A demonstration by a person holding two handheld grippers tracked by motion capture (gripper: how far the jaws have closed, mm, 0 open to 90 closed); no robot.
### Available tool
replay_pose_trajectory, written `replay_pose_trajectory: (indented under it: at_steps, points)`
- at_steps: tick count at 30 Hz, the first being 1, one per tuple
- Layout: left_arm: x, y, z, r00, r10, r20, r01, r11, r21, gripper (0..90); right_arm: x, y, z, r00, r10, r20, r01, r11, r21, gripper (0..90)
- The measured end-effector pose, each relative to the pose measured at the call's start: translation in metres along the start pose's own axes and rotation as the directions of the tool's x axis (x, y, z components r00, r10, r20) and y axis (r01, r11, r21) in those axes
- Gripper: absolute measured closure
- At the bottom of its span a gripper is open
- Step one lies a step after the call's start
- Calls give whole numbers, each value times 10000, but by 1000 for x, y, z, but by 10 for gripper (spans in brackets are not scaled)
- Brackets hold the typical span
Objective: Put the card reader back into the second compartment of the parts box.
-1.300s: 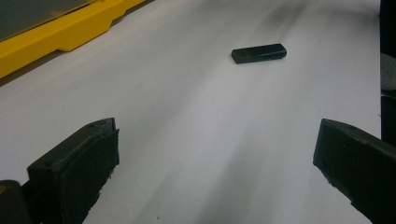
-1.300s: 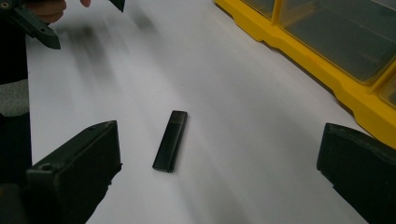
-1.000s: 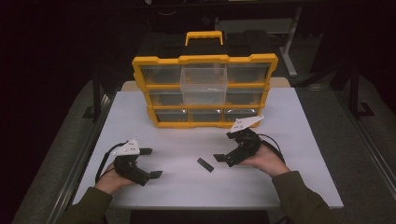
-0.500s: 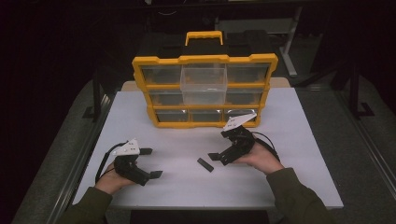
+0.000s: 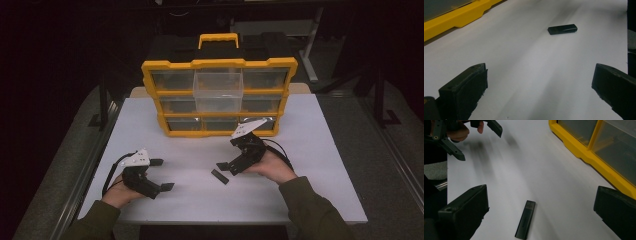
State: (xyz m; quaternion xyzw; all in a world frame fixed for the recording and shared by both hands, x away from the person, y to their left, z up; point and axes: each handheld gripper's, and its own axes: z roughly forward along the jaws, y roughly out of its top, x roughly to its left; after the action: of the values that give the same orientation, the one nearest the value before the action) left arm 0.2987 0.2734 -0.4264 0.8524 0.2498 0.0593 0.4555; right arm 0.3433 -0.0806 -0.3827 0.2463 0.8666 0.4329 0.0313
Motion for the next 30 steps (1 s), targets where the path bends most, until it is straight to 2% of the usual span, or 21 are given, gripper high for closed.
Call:
replay_pose_trajectory:
  at_steps: [20,25,30]
  points:
    - [0,0,0,10000,0,-7,0,10000,-14,0,7,15,17,9993,-272,-248,276,9995,176,0]
    - [0,0,-1,10000,3,-16,-3,10000,-16,0,7,14,18,9995,-228,-238,239,9986,464,0]
    - [0,0,-1,10000,10,-19,-10,10000,-22,0,8,12,20,9994,-295,-173,306,9975,642,50]
